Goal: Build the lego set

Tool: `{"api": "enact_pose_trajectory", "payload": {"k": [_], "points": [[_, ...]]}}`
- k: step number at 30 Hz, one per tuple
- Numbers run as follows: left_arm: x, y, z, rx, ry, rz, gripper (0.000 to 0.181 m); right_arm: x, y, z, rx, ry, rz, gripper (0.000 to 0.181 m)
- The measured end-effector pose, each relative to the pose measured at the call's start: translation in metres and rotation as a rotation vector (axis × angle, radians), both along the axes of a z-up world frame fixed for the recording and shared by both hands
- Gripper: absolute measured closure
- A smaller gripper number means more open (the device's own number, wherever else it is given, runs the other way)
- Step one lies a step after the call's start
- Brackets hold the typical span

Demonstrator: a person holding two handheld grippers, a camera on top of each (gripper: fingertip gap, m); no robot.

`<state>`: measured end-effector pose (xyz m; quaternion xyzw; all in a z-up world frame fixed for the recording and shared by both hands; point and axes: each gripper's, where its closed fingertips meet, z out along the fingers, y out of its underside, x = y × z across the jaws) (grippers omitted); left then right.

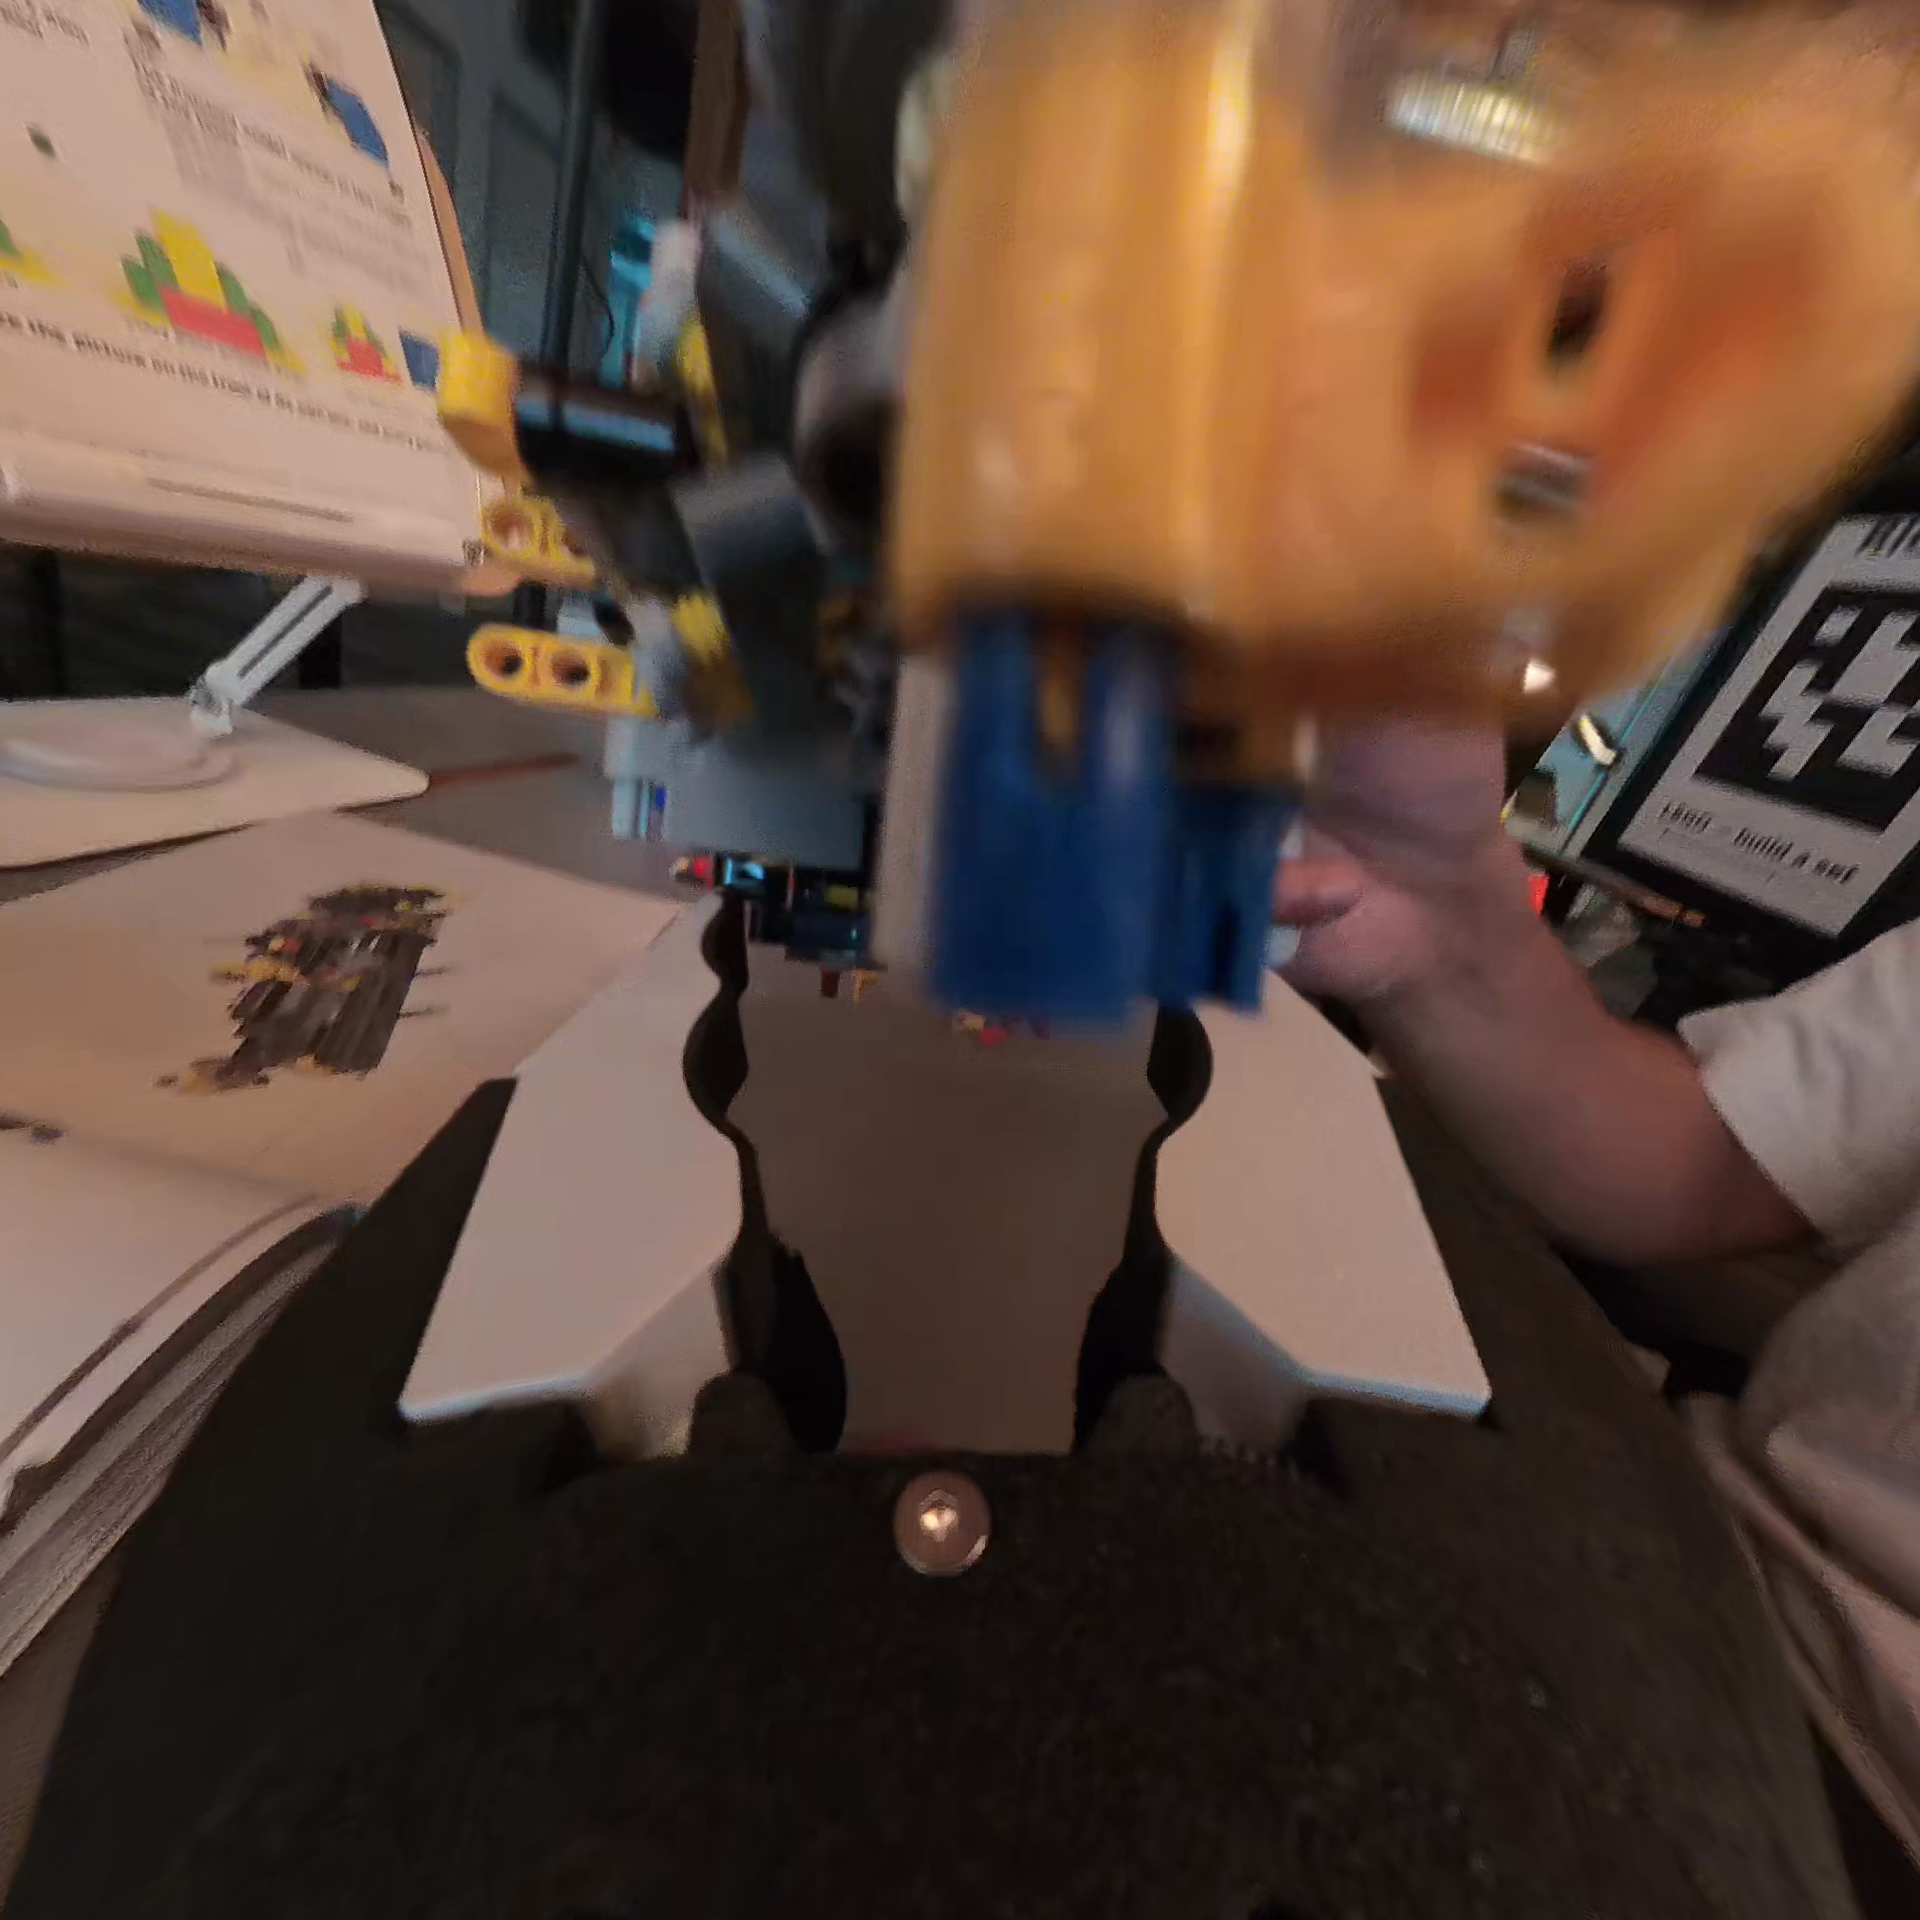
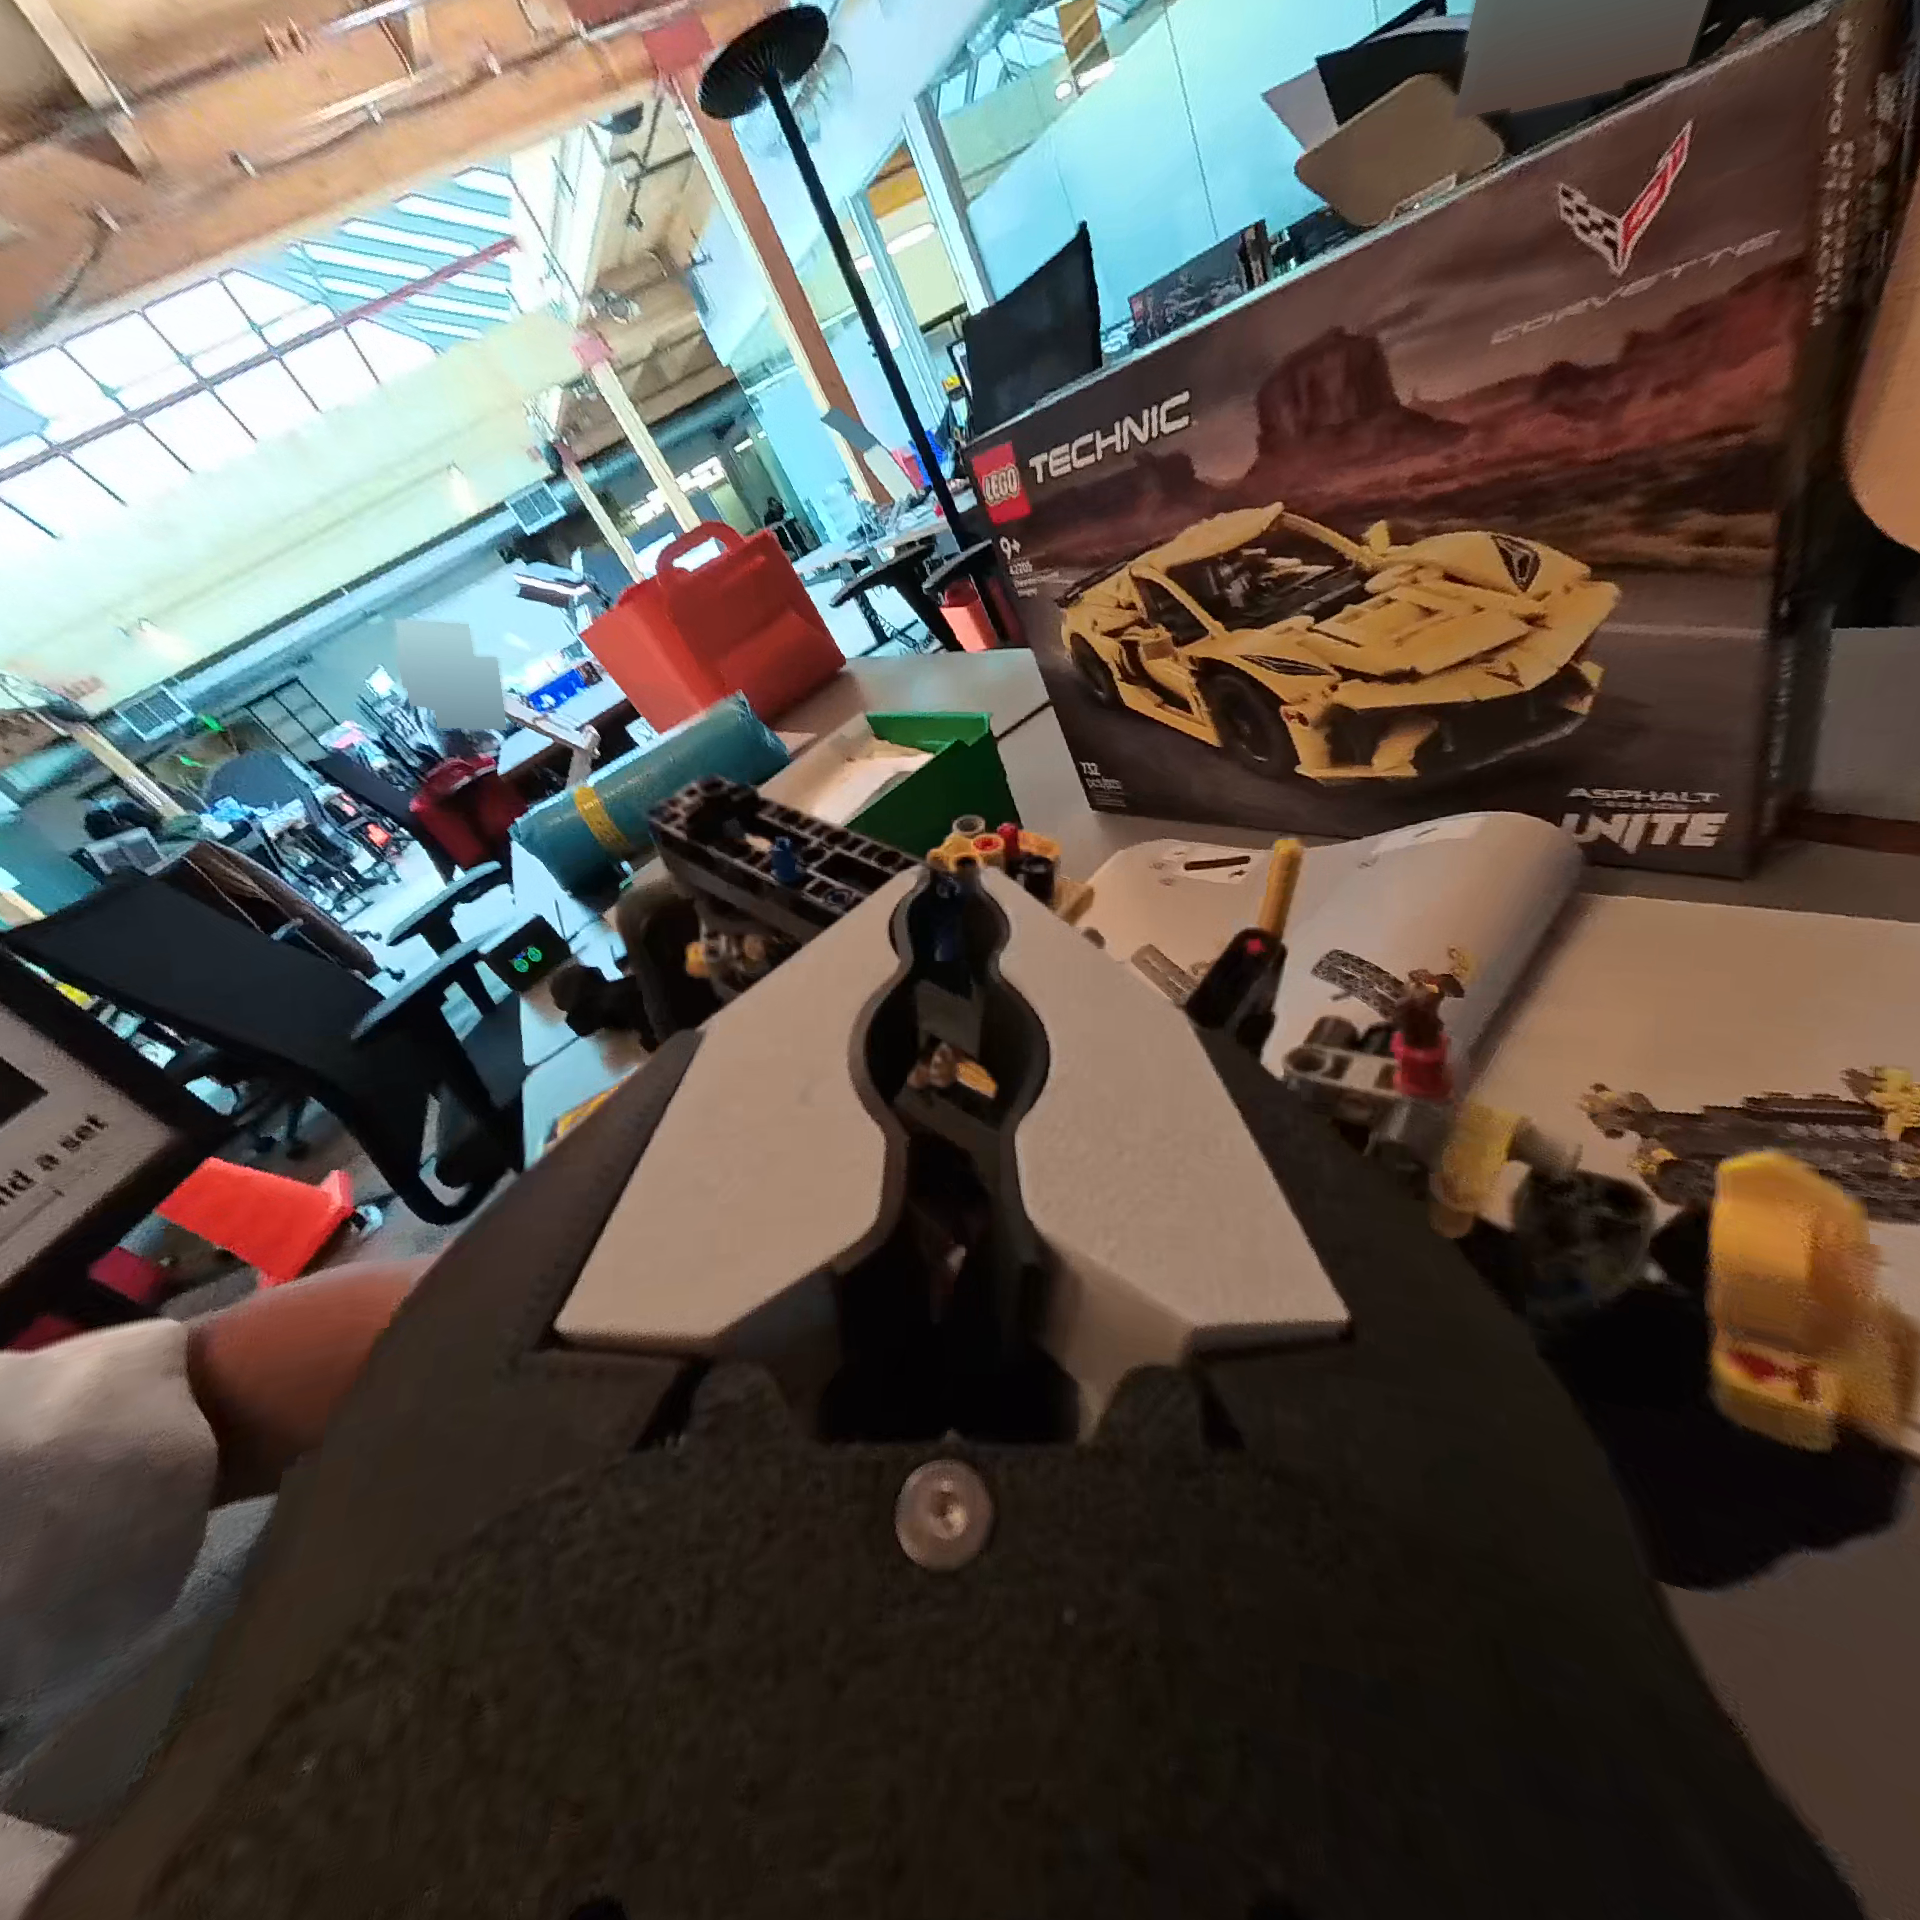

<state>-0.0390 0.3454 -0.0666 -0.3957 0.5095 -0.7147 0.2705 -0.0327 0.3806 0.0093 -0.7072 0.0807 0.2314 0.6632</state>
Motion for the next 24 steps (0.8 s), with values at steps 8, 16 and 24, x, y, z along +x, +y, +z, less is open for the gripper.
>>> {"api": "enact_pose_trajectory", "payload": {"k": [8, 16, 24], "points": [[0.008, 0.037, 0.026, -0.045, -0.120, 0.314, 0.110, 0.006, 0.004, 0.004, 0.028, 0.165, 0.007, 0.178], [0.004, 0.039, 0.024, 0.062, -0.095, 0.318, 0.140, 0.013, 0.000, 0.003, 0.051, 0.221, 0.015, 0.178], [-0.011, 0.025, 0.021, 0.103, 0.052, 0.099, 0.140, 0.010, -0.031, -0.018, 0.043, 0.165, 0.287, 0.177]]}}
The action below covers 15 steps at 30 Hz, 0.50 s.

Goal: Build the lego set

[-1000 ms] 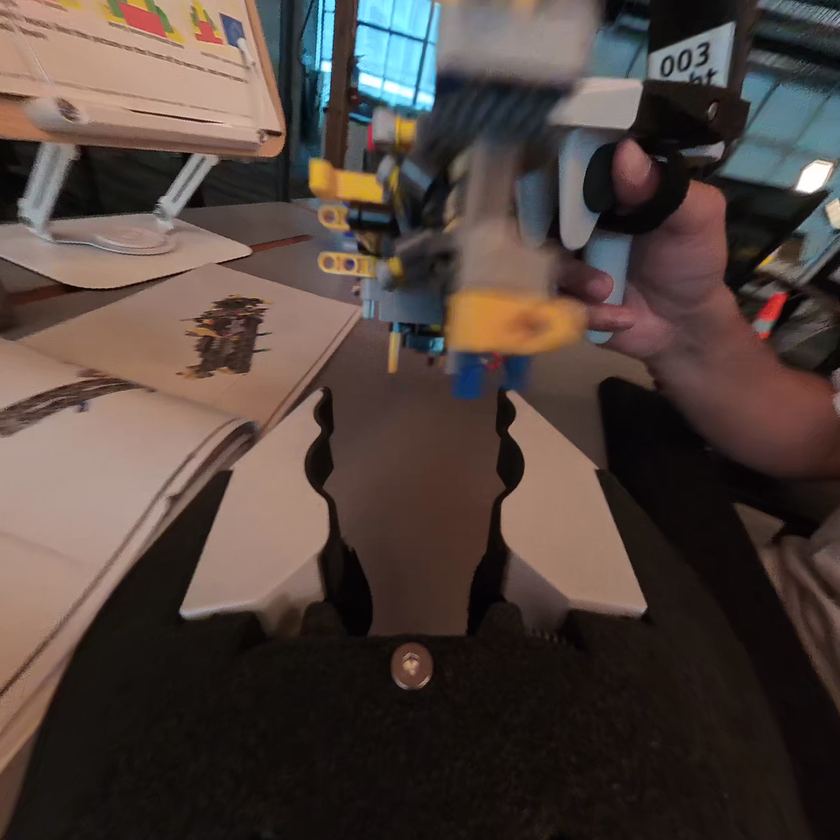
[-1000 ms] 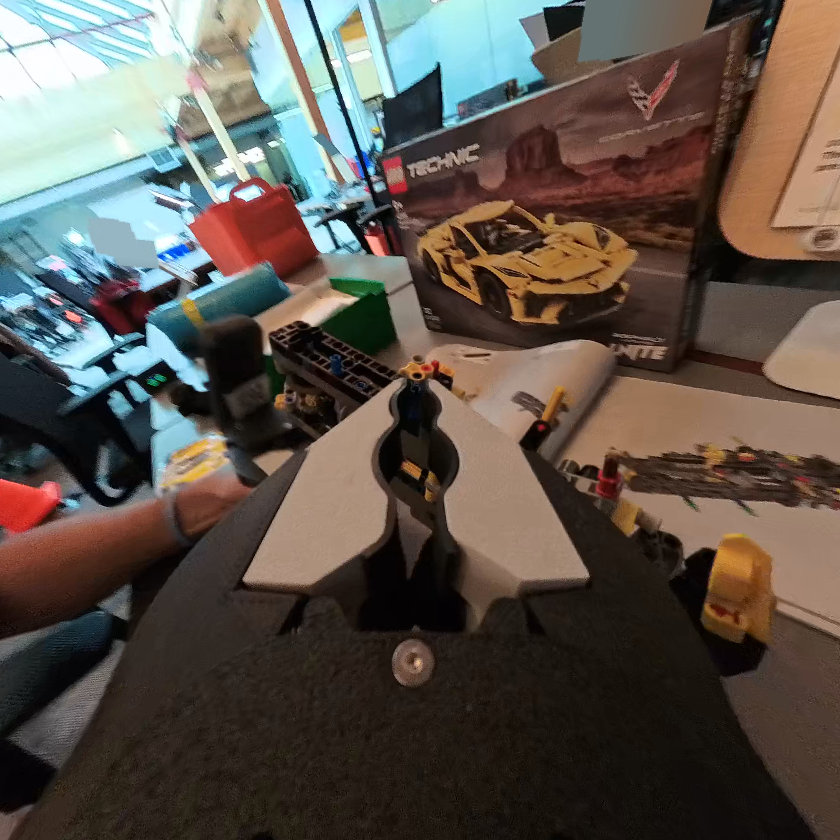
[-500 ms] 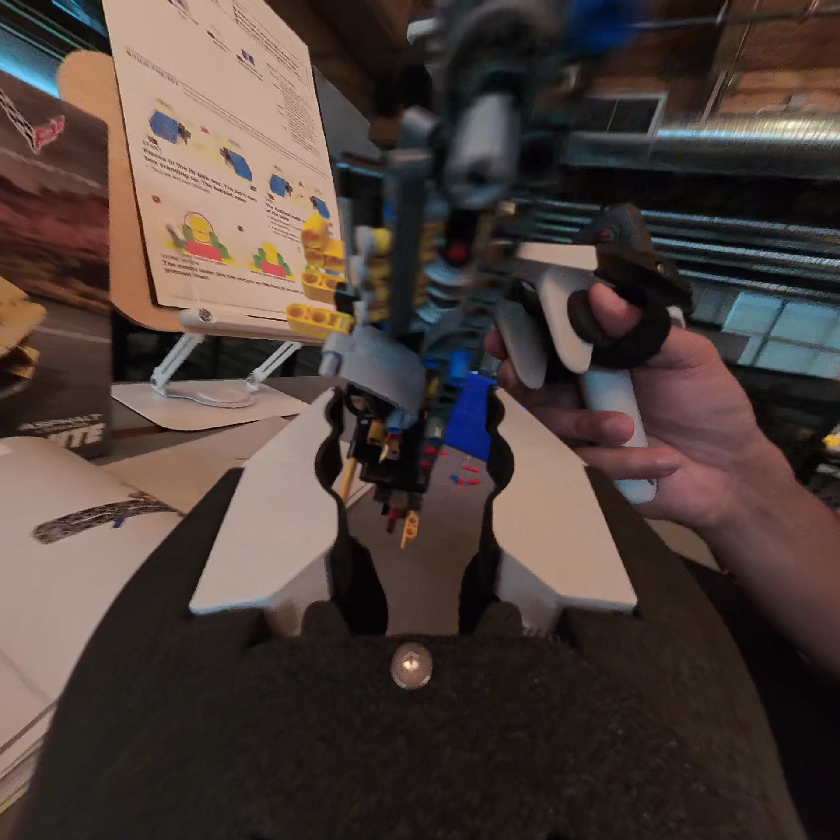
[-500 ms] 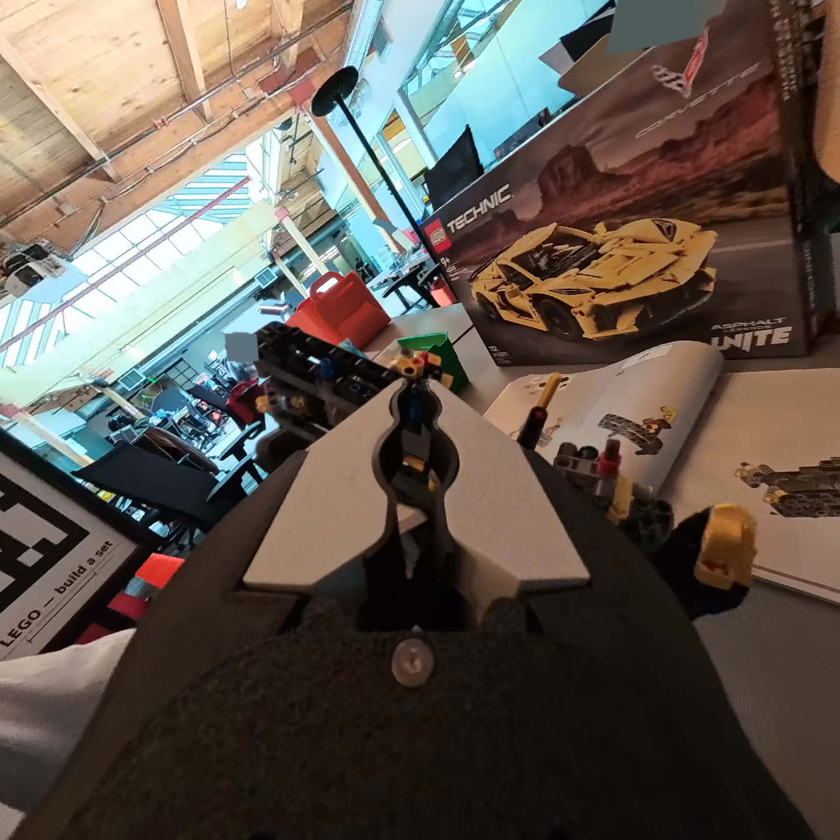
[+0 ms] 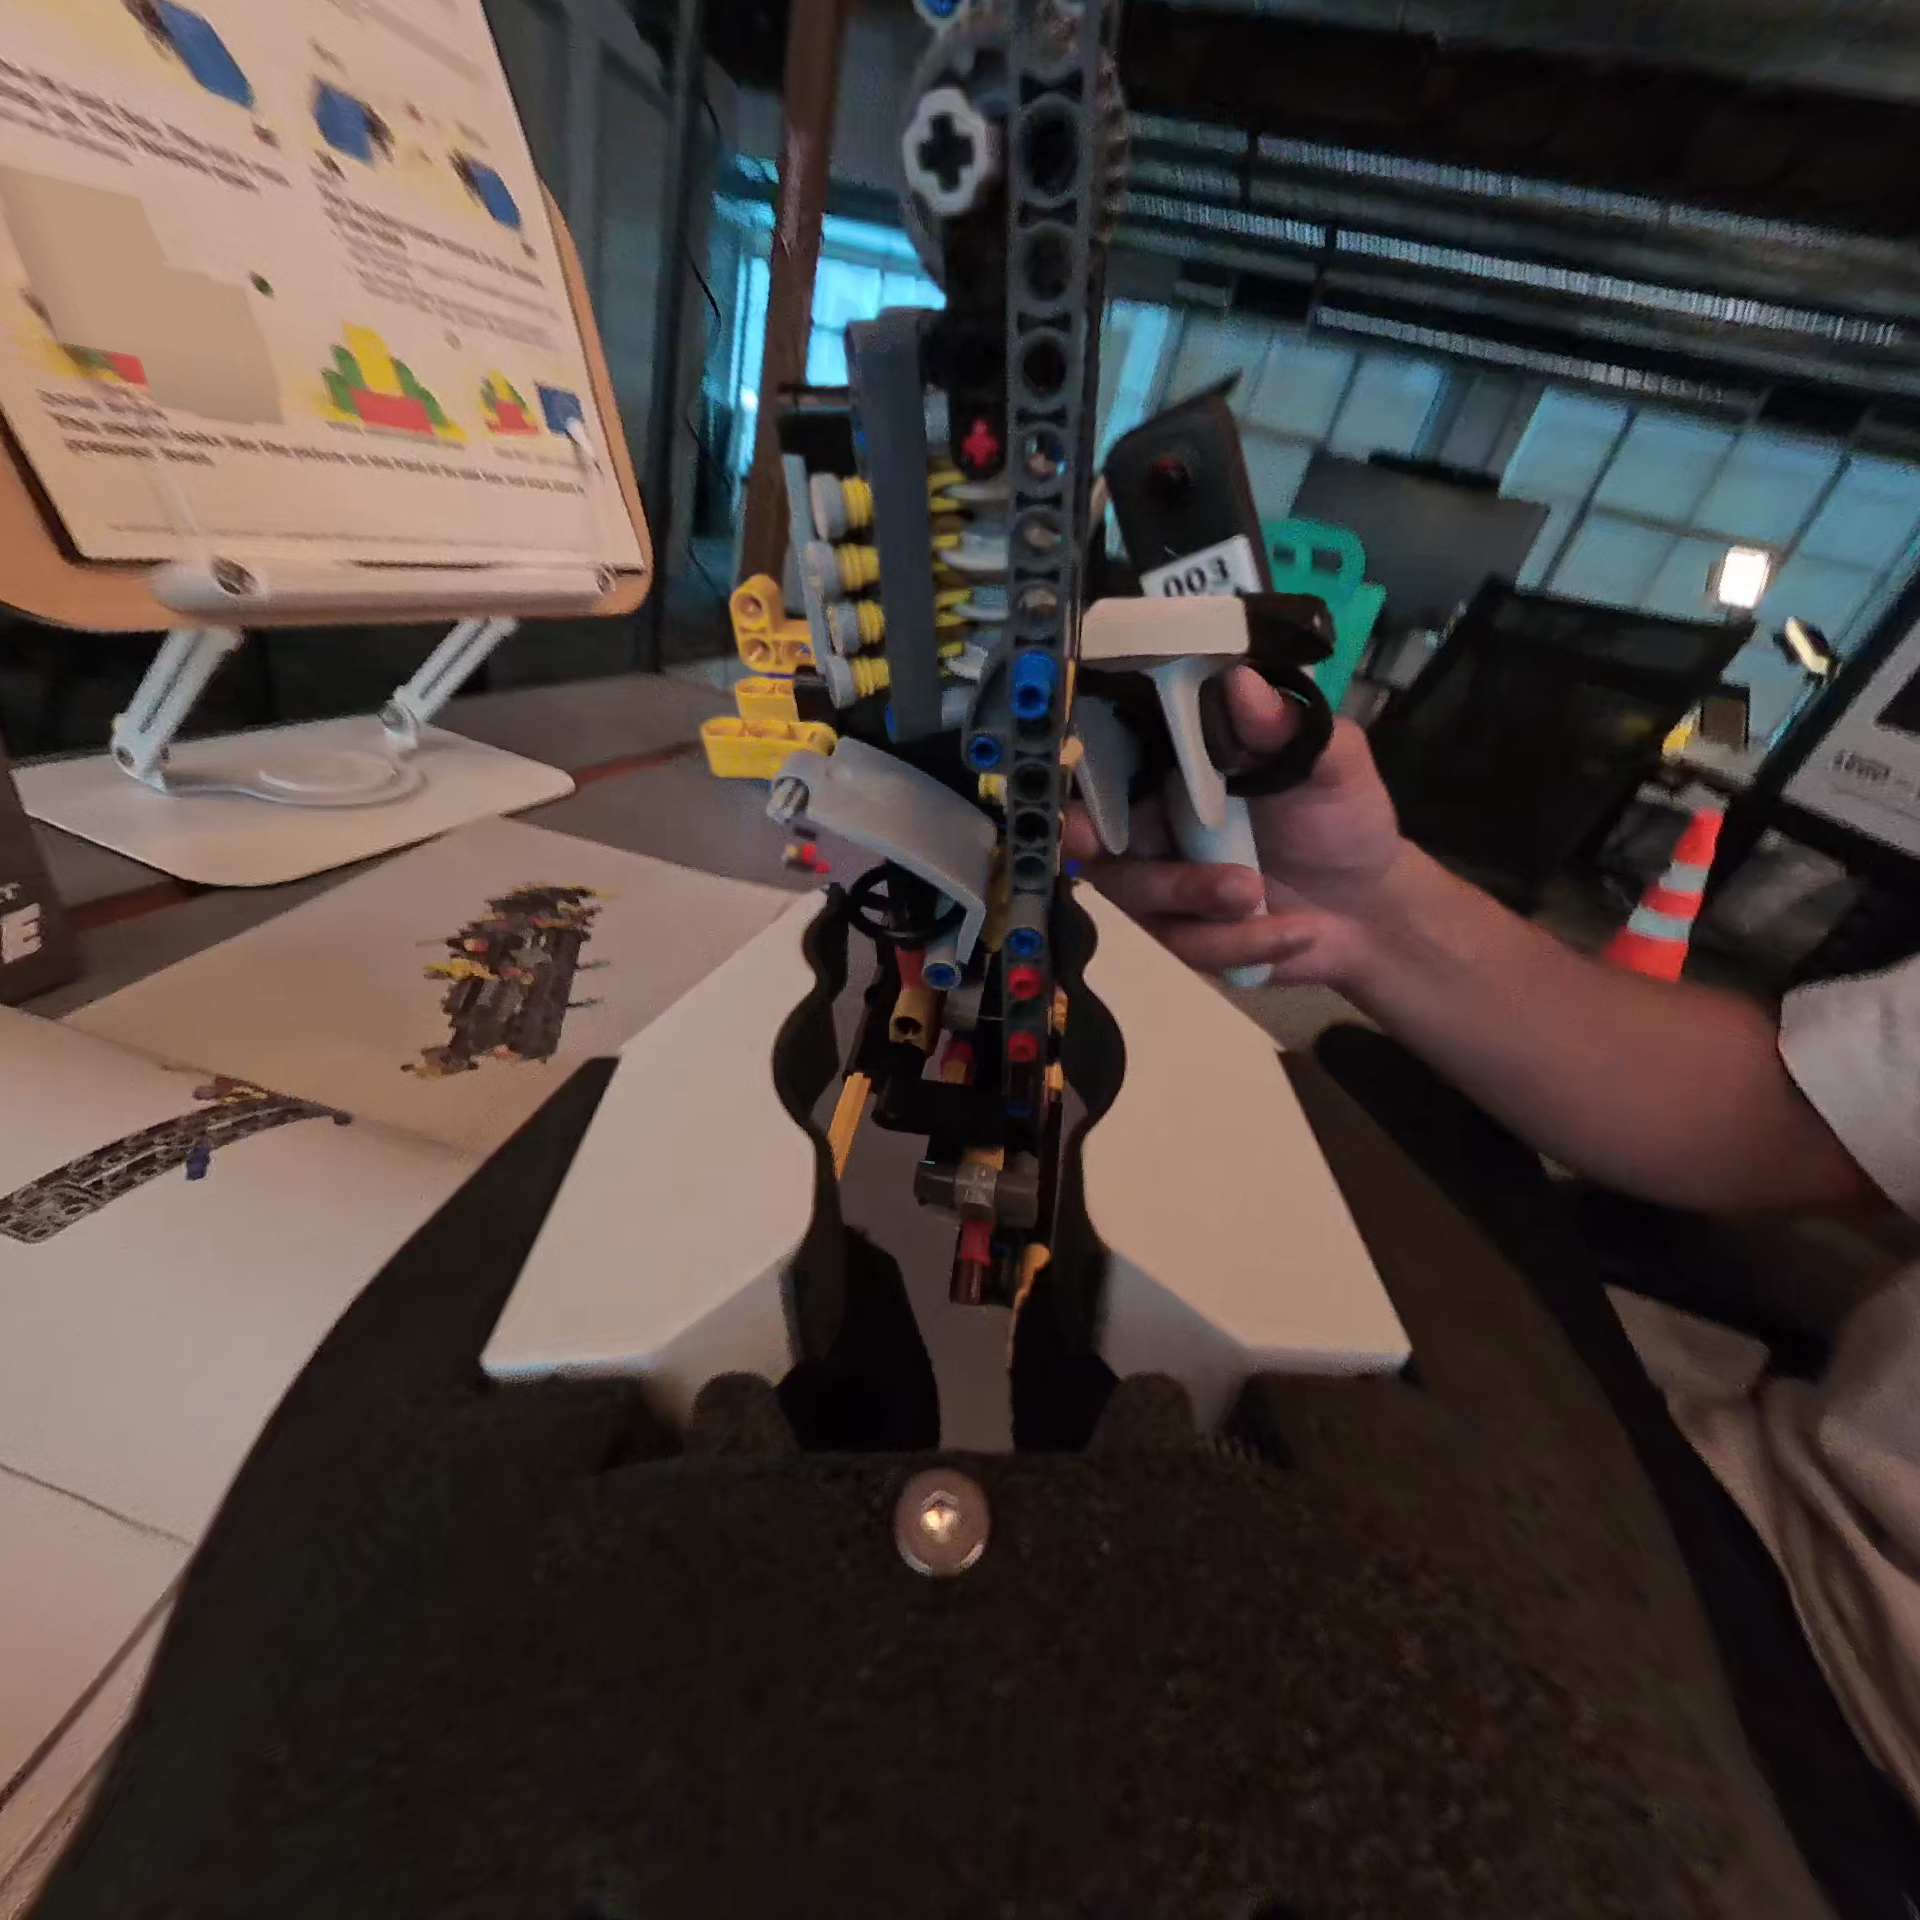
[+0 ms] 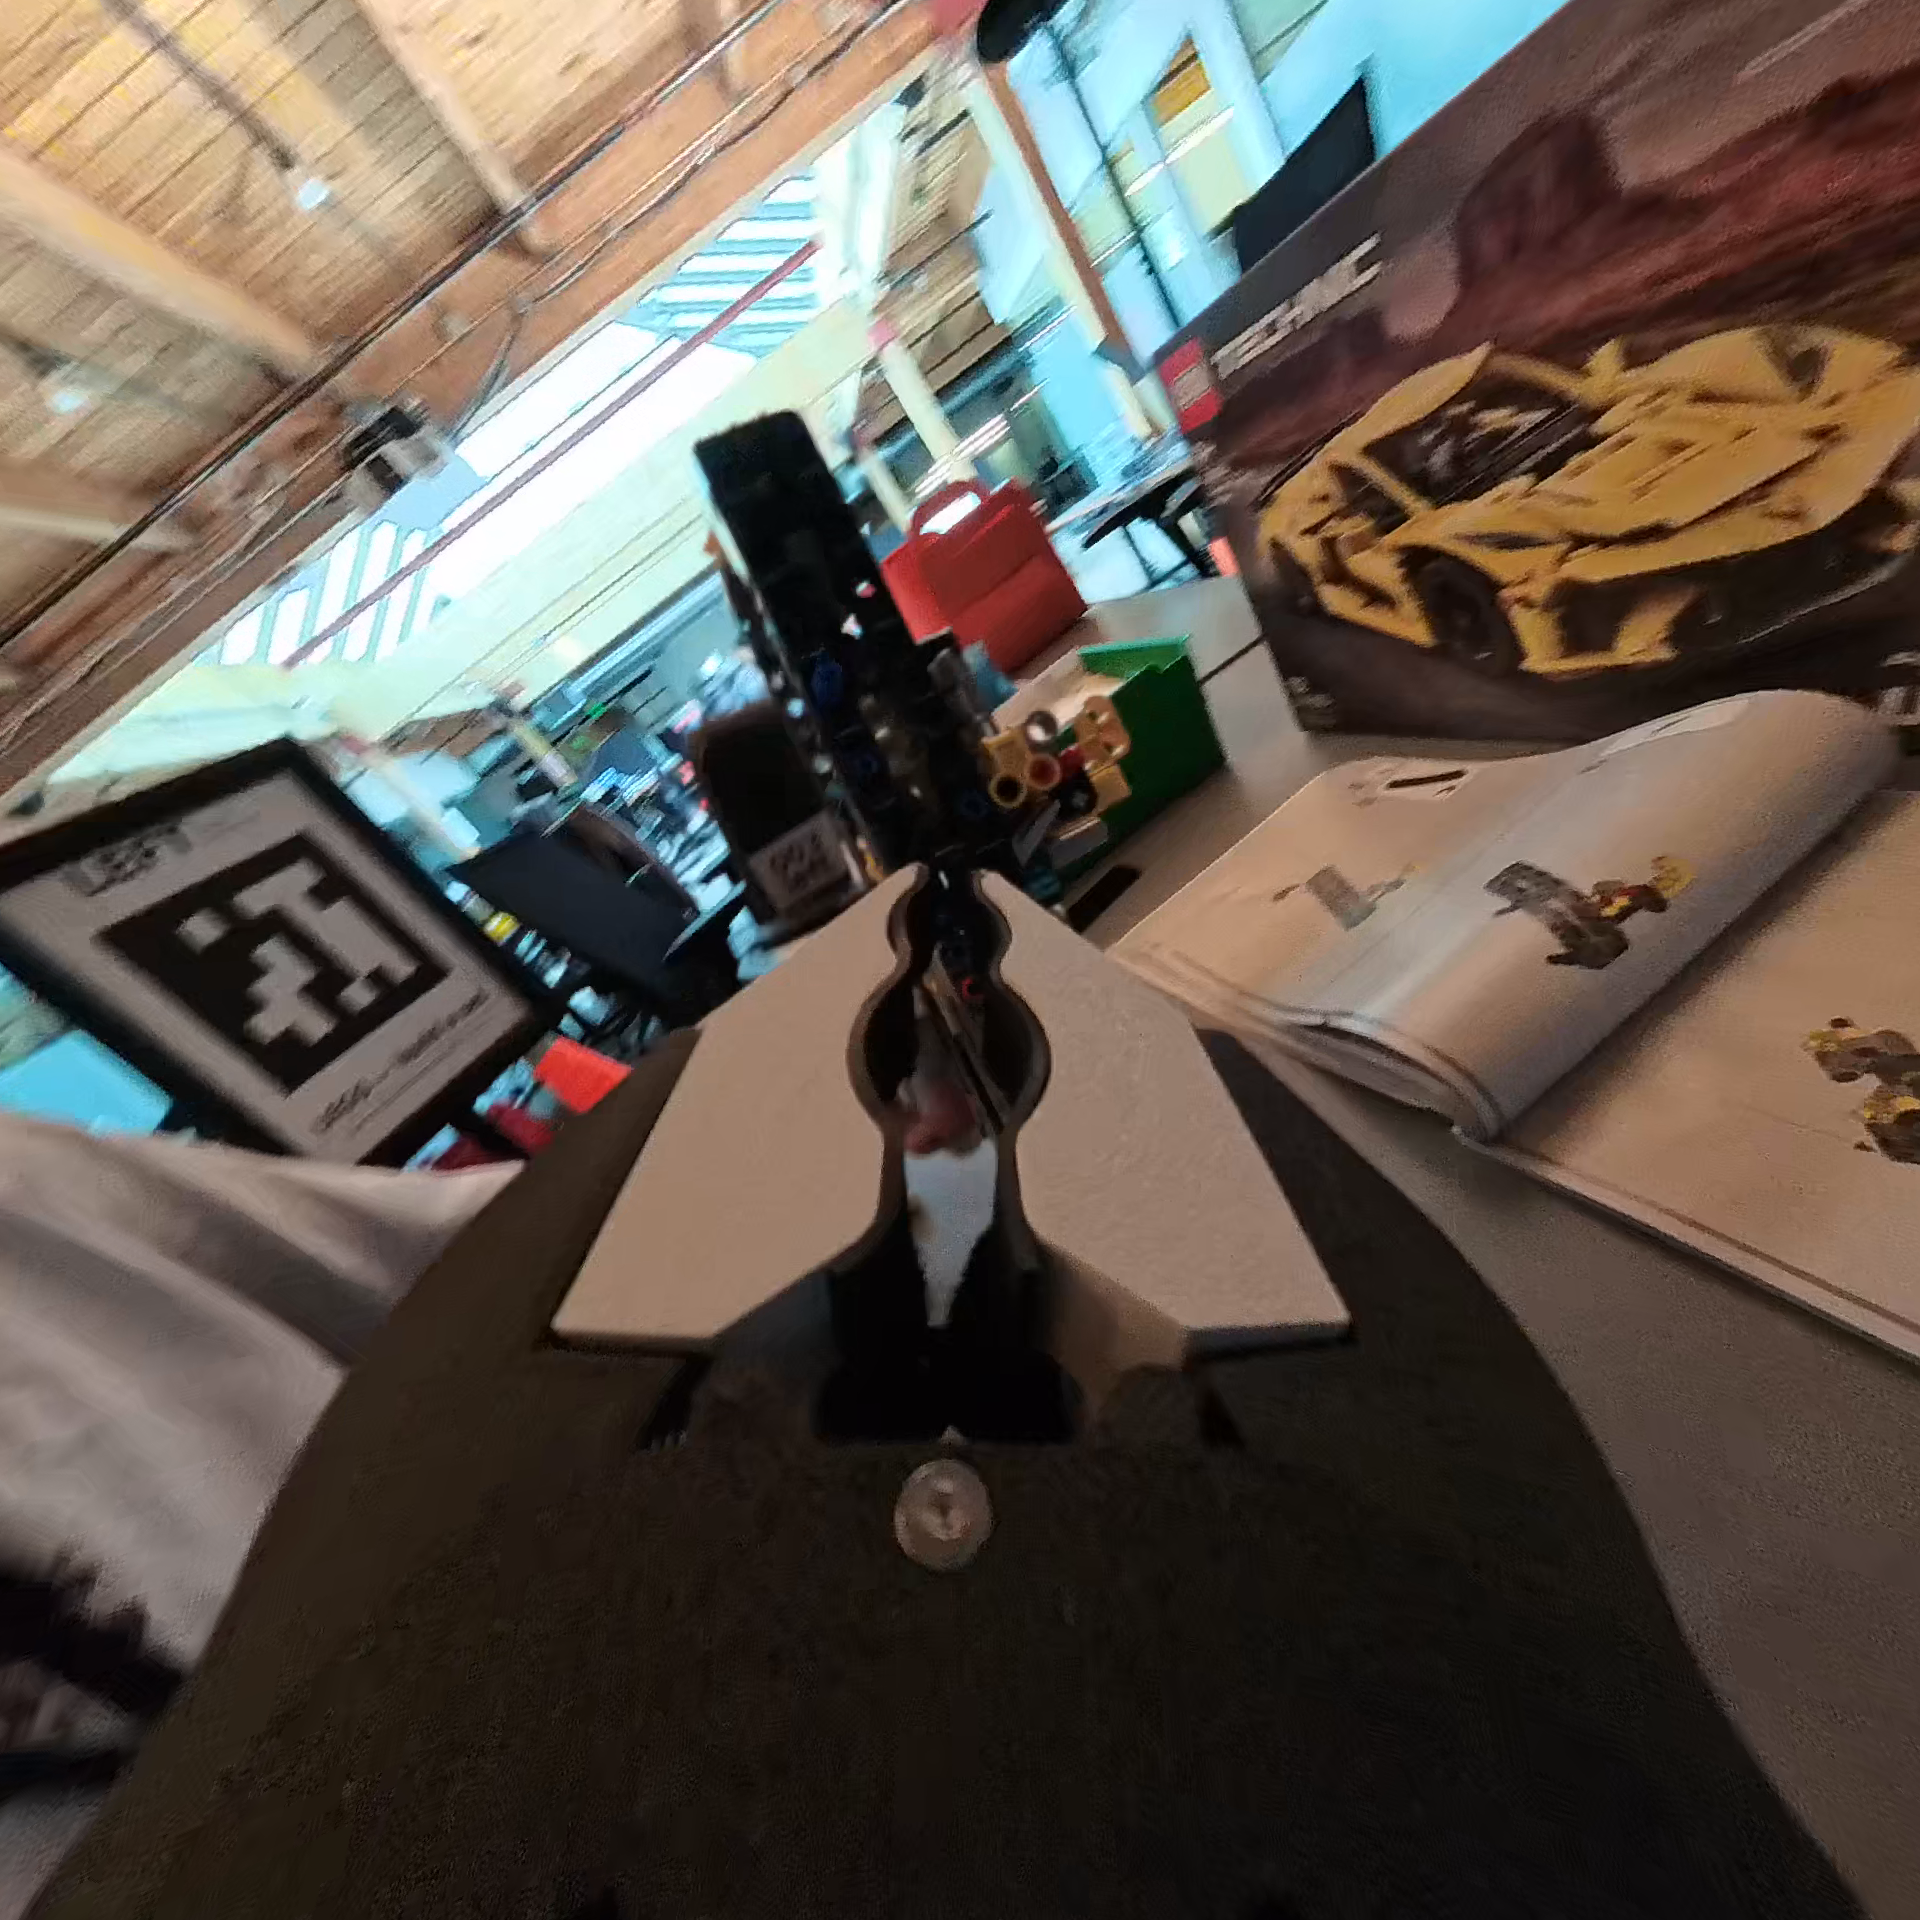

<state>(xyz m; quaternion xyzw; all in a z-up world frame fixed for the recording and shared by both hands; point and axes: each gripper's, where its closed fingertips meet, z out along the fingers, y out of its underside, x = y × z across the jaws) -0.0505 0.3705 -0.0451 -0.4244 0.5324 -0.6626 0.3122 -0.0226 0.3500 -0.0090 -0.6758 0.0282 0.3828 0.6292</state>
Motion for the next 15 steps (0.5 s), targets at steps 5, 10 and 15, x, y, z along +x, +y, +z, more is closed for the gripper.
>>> {"api": "enact_pose_trajectory", "payload": {"k": [5, 10, 15], "points": [[-0.005, -0.011, -0.028, 0.248, 0.098, 0.020, 0.141, -0.005, -0.018, -0.037, -0.001, -0.093, 0.157, 0.177], [-0.009, -0.014, -0.033, 0.268, 0.120, 0.003, 0.141, -0.009, -0.022, -0.045, 0.026, -0.112, 0.223, 0.178], [-0.013, -0.008, -0.034, 0.219, 0.138, -0.049, 0.140, -0.018, -0.026, -0.044, 0.074, -0.234, 0.276, 0.162]]}}
